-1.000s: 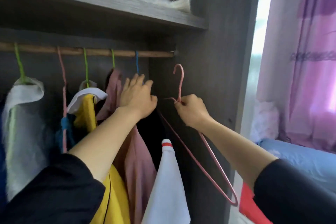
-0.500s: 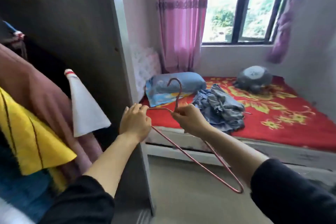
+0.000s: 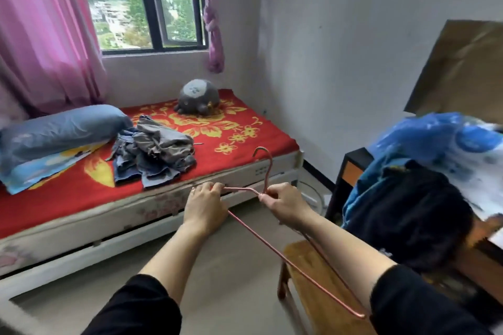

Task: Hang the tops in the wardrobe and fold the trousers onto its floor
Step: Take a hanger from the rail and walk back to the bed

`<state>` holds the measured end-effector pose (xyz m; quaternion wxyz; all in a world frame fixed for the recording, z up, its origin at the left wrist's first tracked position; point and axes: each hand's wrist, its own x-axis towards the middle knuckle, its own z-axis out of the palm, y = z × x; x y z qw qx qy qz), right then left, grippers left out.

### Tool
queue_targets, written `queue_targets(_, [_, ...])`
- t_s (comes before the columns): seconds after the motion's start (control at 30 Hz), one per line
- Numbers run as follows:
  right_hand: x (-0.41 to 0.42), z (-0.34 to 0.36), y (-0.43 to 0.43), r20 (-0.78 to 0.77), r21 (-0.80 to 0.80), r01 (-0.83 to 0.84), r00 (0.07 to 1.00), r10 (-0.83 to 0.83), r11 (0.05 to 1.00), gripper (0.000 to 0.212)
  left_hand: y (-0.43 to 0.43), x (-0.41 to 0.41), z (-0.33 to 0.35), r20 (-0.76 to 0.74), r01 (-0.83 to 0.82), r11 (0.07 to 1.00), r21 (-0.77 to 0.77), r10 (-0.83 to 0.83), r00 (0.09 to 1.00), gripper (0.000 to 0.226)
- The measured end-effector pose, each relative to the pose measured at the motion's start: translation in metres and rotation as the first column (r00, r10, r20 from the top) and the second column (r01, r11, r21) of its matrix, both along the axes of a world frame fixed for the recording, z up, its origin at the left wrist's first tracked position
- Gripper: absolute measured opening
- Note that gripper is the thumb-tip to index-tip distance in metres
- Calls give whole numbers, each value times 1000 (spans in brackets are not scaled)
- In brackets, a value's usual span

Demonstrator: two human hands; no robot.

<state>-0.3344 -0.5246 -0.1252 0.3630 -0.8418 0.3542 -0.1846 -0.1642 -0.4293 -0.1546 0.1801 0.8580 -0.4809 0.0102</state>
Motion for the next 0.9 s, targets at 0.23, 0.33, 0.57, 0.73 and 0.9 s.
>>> queue_targets(0.23, [-195,-14,-109,8,-42,258,966,-258,965,49,-135,-190,-30,-59,203,979,22,-201,978,46])
queue_targets(0.33, [-270,-13,-152,60,-88,367,930,-362,926,49,-183,-265,-39,-107,260,964,51,-253,961,50])
queue_targets(0.57, [-375,15,-243,254,-182,616,782,-569,766,60,-278,-368,-41,-188,368,925,95,-347,919,38])
queue_targets(0.73, [-406,41,-306,243,-213,637,769,-591,741,59,-347,-392,-45,-242,407,908,100,-374,895,31])
queue_targets(0.9, [-416,30,-365,75,-350,590,792,-606,728,56,-423,-395,-58,-419,317,945,76,-258,870,34])
